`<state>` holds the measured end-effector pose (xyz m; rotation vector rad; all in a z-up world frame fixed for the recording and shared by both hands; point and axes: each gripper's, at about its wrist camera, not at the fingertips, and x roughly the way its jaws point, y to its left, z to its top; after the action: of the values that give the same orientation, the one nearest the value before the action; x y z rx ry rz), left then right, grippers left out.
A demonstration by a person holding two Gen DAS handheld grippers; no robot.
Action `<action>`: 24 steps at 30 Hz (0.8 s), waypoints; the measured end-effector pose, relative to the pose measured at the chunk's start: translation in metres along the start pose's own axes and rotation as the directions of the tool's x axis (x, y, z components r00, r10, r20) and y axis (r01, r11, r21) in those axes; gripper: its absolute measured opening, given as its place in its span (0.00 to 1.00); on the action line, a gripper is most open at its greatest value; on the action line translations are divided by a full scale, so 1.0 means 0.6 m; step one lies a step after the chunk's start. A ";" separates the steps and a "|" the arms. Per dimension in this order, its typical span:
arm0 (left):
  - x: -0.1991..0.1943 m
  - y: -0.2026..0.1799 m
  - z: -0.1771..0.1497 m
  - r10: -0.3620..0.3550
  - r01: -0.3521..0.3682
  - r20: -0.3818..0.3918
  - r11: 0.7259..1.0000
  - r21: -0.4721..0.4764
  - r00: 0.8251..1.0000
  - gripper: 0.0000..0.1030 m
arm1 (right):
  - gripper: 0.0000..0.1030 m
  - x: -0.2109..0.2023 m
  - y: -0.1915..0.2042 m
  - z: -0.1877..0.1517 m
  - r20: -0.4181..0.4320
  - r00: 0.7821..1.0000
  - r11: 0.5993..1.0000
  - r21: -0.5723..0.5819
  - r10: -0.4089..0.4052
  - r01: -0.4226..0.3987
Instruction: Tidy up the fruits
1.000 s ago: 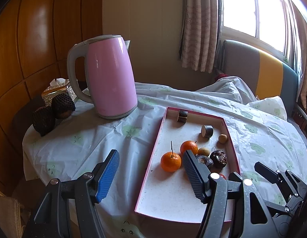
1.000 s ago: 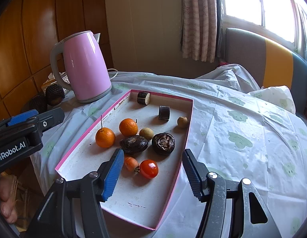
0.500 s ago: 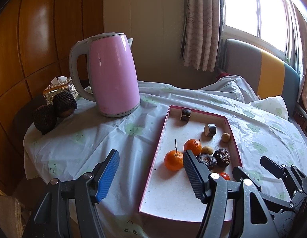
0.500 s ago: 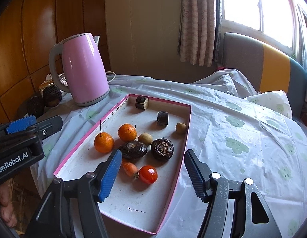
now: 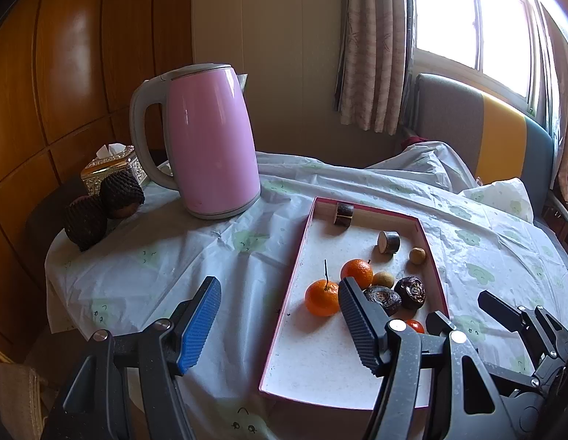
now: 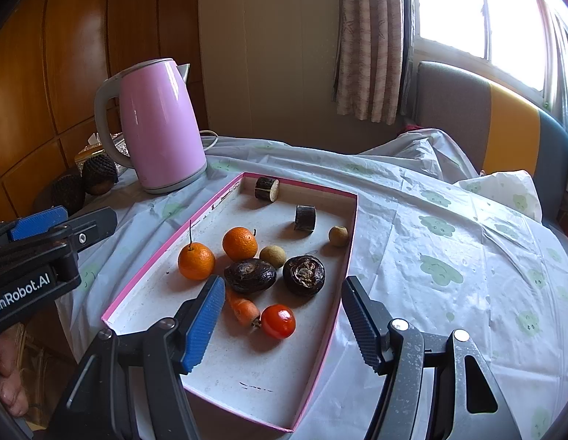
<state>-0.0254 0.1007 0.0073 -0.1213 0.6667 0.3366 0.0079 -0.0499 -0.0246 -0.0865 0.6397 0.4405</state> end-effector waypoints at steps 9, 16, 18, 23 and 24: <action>-0.005 -0.001 0.000 -0.005 0.005 0.005 1.000 0.010 1.000 0.65 | 0.65 -0.001 0.003 0.001 0.000 1.000 1.000 -0.003 0.001 -0.001; -0.003 0.000 0.000 -0.011 0.011 -0.006 1.000 0.005 1.000 0.65 | 0.66 -0.001 0.003 -0.001 -0.003 1.000 1.000 -0.003 0.003 -0.003; -0.002 0.000 0.000 -0.012 0.012 -0.009 1.000 0.005 1.000 0.65 | 0.66 -0.001 0.003 -0.002 -0.003 1.000 1.000 -0.003 0.004 -0.004; -0.002 0.000 0.000 -0.013 0.013 -0.011 1.000 0.005 1.000 0.65 | 0.67 0.000 0.002 -0.003 -0.003 1.000 1.000 -0.001 0.002 -0.002; -0.002 0.001 0.000 -0.014 0.014 -0.012 1.000 0.003 1.000 0.65 | 0.67 -0.001 0.002 -0.003 -0.003 1.000 1.000 -0.002 0.002 -0.002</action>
<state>-0.0263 0.1007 0.0078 -0.1250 0.6782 0.3214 0.0062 -0.0495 -0.0258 -0.0883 0.6420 0.4431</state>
